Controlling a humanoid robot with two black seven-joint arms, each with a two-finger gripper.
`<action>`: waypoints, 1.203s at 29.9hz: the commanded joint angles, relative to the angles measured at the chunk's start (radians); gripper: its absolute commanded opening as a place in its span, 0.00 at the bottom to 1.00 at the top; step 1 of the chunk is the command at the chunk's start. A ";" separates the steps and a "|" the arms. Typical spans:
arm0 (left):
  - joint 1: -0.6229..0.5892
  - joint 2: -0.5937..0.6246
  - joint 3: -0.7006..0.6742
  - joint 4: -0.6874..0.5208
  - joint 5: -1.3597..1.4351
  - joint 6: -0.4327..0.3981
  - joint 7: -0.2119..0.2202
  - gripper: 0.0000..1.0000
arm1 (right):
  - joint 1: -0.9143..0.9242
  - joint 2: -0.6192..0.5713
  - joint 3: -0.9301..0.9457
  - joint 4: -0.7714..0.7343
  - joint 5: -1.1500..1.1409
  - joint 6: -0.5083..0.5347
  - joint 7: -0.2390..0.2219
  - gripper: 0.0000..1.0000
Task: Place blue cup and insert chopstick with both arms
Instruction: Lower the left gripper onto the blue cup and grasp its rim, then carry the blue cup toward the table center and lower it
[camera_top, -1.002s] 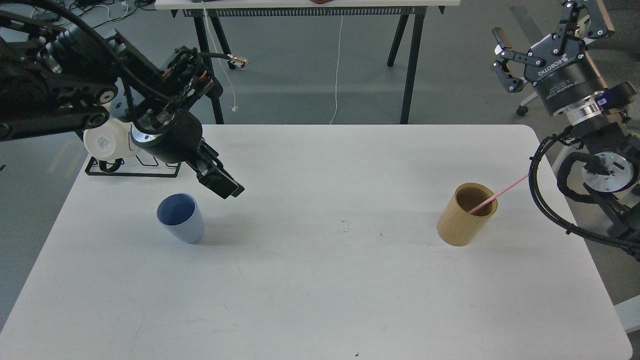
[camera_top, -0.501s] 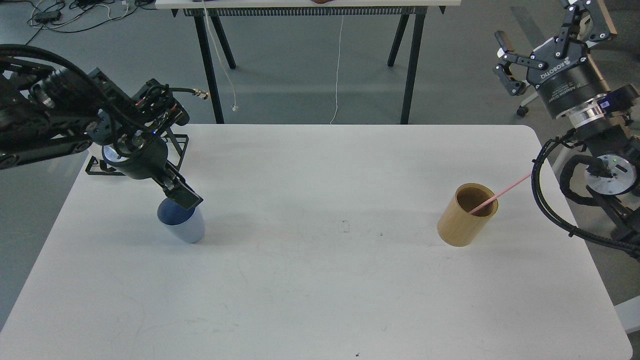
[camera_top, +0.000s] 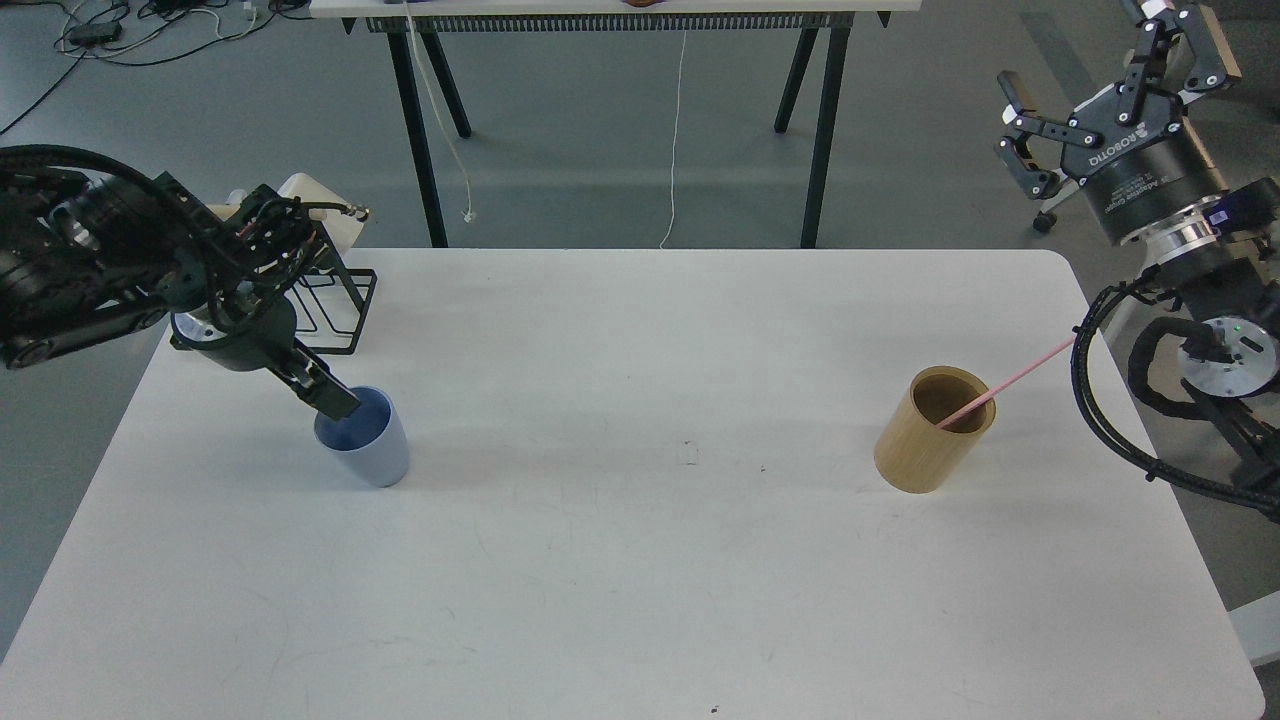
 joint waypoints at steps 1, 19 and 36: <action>0.045 0.000 -0.051 0.013 0.003 0.000 0.000 0.97 | -0.002 -0.003 0.001 0.000 -0.002 0.000 0.000 0.98; 0.194 -0.024 -0.146 0.116 0.143 0.000 0.000 0.62 | -0.016 -0.012 0.001 0.001 0.000 0.000 0.000 0.98; 0.179 -0.013 -0.169 0.104 0.158 0.000 0.000 0.00 | -0.034 -0.013 0.015 0.024 -0.002 0.000 0.000 0.98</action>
